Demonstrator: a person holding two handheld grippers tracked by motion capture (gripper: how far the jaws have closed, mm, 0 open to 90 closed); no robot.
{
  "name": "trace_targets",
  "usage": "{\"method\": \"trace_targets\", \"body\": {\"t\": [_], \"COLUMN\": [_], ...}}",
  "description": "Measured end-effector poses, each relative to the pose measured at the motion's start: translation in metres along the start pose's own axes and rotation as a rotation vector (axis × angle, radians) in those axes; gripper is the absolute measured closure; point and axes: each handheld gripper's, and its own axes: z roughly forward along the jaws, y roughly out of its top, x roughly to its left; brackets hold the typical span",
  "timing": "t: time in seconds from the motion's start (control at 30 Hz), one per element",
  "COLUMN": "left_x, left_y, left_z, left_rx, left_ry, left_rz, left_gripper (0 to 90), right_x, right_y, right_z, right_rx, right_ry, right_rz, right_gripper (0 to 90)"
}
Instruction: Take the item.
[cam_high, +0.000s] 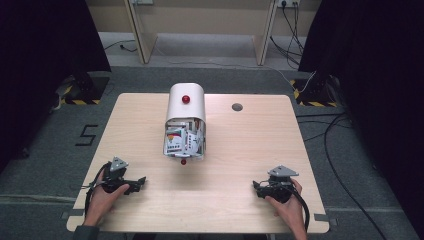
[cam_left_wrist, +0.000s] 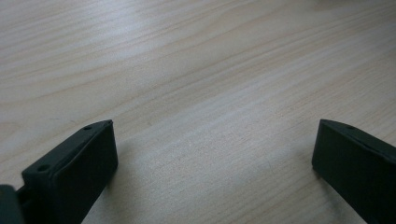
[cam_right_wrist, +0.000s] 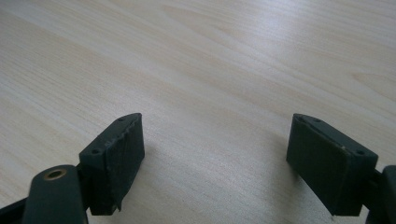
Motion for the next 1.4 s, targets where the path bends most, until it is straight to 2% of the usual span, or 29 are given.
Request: {"method": "trace_targets", "body": {"t": [0.33, 0.5, 0.63, 0.67, 0.8, 1.13, 1.4], "left_x": [0.000, 0.000, 0.000, 0.000, 0.000, 0.000, 0.000], "left_y": [0.000, 0.000, 0.000, 0.000, 0.000, 0.000, 0.000], "left_z": [0.000, 0.000, 0.000, 0.000, 0.000, 0.000, 0.000], "left_rx": [0.000, 0.000, 0.000, 0.000, 0.000, 0.000, 0.000], "left_ry": [0.000, 0.000, 0.000, 0.000, 0.000, 0.000, 0.000], "left_rz": [0.000, 0.000, 0.000, 0.000, 0.000, 0.000, 0.000], "left_gripper": [0.0, 0.0, 0.0, 0.0, 0.0, 0.0, 0.0], "right_x": [0.002, 0.004, 0.008, 0.009, 0.011, 0.017, 0.023], "right_y": [0.000, 0.001, 0.004, 0.006, 0.008, 0.016, 0.024], "right_z": [0.000, -0.001, -0.005, -0.008, -0.011, -0.019, -0.024], "right_rx": [-0.001, -0.008, -0.047, -0.080, -0.111, -0.145, -0.169], "right_ry": [-0.008, -0.015, -0.012, 0.000, 0.011, 0.009, 0.028], "right_rz": [0.003, -0.017, -0.012, -0.011, 0.002, -0.009, -0.016], "right_gripper": [19.9, 21.7, 21.6, 21.3, 20.9, 22.6, 25.8]}}
